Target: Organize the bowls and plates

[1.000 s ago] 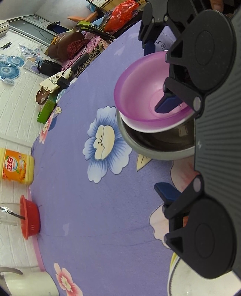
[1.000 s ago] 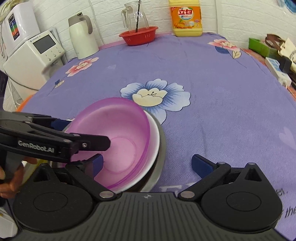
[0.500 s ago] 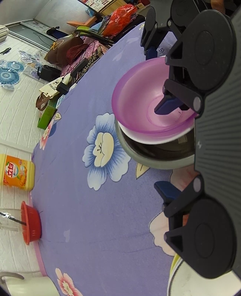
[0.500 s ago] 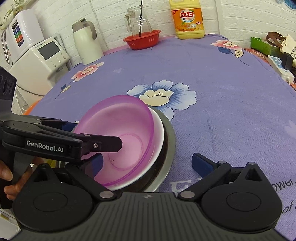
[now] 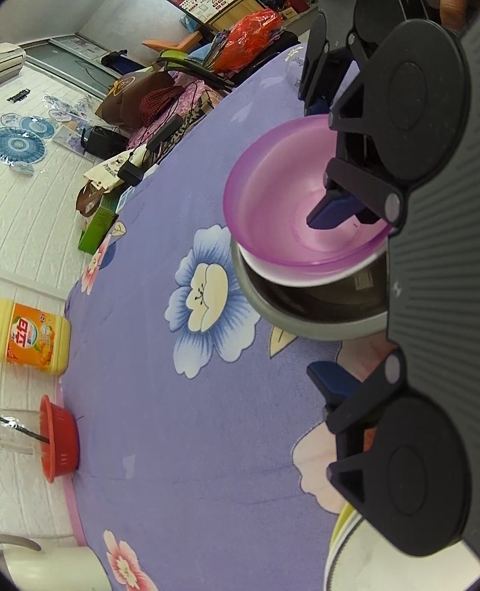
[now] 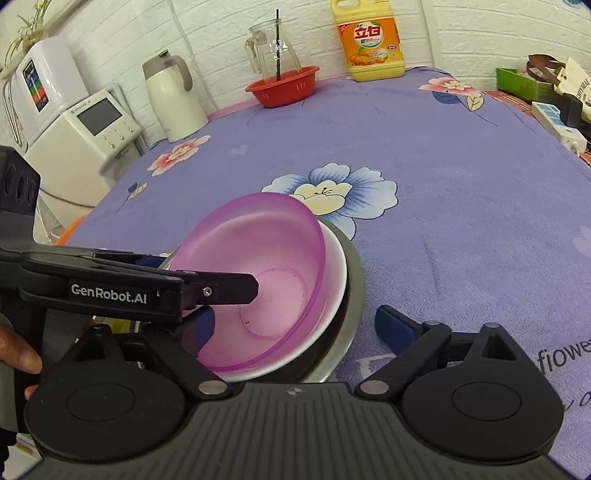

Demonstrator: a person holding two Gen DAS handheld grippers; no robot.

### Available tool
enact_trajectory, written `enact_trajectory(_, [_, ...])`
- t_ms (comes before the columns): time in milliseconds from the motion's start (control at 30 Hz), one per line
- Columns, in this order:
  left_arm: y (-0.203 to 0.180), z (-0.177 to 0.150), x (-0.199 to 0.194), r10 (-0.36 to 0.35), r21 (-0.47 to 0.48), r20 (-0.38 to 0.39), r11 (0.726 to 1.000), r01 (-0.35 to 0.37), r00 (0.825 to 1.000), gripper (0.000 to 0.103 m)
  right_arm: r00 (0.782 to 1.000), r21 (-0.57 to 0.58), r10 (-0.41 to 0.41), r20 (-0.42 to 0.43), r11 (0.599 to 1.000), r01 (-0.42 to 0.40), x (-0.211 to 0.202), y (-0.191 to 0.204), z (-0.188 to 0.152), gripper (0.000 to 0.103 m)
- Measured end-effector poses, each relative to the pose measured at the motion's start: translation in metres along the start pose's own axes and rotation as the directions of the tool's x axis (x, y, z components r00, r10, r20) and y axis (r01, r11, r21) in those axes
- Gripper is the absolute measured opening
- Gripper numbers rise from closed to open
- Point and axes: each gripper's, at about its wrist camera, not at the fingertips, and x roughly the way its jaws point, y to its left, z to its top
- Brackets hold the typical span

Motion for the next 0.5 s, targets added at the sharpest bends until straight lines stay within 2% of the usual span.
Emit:
enact_trajectory(100, [0.003, -0.003, -0.005, -0.037, -0.02, -0.005, 0.999, 0.037, 0.999, 0.065, 1.0, 0.037, 0.028, 0.011, 0.999, -0.028, -0.008, 0.0, -0.006, 0.103])
enact_trajectory(133, [0.002, -0.004, -0.005, -0.033, -0.016, -0.005, 0.999, 0.033, 0.999, 0.058, 0.999, 0.039, 0.031, 0.016, 0.999, -0.032, -0.008, 0.001, -0.008, 0.103])
enact_trajectory(300, [0.001, -0.005, -0.004, -0.019, -0.029, 0.008, 0.999, 0.02, 1.0, 0.052, 0.999, 0.027, 0.034, 0.031, 0.999, -0.034, -0.002, 0.002, -0.005, 0.103])
enact_trajectory(400, [-0.002, -0.01, -0.007, -0.006, -0.071, 0.031, 0.997, 0.009, 0.999, 0.046, 0.998, 0.036, 0.039, 0.042, 0.999, -0.04, -0.004, 0.004, -0.008, 0.103])
enact_trajectory(467, [-0.005, -0.012, -0.006, -0.047, -0.105, 0.03, 0.993, 0.05, 0.998, 0.046, 0.999, 0.043, 0.015, 0.052, 0.999, -0.018, -0.005, 0.008, -0.01, 0.103])
enact_trajectory(500, [-0.009, -0.012, -0.006, -0.036, -0.108, 0.028, 0.993, 0.039, 0.999, 0.046, 0.999, 0.035, 0.007, 0.05, 0.999, -0.009, -0.006, 0.011, -0.011, 0.103])
